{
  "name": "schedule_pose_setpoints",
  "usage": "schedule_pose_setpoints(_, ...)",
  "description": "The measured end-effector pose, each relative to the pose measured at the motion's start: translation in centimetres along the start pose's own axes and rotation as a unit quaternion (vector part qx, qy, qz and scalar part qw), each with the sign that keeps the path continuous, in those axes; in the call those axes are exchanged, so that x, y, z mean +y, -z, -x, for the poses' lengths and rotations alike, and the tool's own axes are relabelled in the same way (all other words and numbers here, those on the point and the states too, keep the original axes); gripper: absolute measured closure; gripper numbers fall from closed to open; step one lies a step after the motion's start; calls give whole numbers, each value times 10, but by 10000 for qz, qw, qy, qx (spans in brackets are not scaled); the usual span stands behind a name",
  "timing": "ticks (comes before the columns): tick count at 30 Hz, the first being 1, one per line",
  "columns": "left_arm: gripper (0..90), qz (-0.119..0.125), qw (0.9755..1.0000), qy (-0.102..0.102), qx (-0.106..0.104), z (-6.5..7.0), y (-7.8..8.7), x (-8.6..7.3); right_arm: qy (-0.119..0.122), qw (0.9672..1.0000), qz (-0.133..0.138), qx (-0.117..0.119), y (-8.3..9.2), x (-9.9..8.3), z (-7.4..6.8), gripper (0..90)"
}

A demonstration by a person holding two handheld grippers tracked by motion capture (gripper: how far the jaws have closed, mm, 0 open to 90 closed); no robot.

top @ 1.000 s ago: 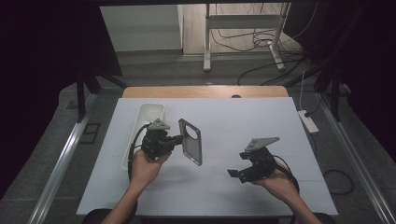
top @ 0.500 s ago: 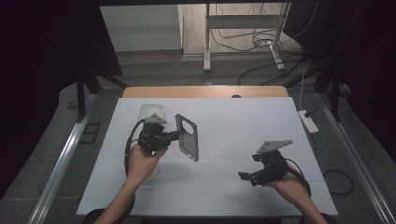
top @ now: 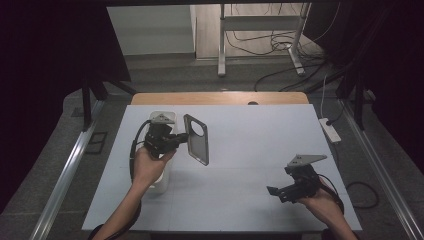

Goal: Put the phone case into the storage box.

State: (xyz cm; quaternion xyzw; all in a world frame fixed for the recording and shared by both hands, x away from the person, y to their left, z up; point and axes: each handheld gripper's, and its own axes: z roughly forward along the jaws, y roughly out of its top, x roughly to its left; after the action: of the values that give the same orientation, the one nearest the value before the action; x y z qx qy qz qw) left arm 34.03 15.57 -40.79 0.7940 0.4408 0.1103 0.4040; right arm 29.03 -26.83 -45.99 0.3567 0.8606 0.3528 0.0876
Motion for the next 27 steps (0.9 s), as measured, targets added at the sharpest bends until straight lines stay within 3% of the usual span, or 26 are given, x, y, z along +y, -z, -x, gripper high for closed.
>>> schedule_pose_setpoints(16,890,-14,9998,143,170,-15,9,16,-240,9992,118,-283,19,-17,9,0)
schedule_pose_setpoints(27,890,47,9992,247,297,-27,18,25,-503,9971,246,-524,35,-30,15,0)
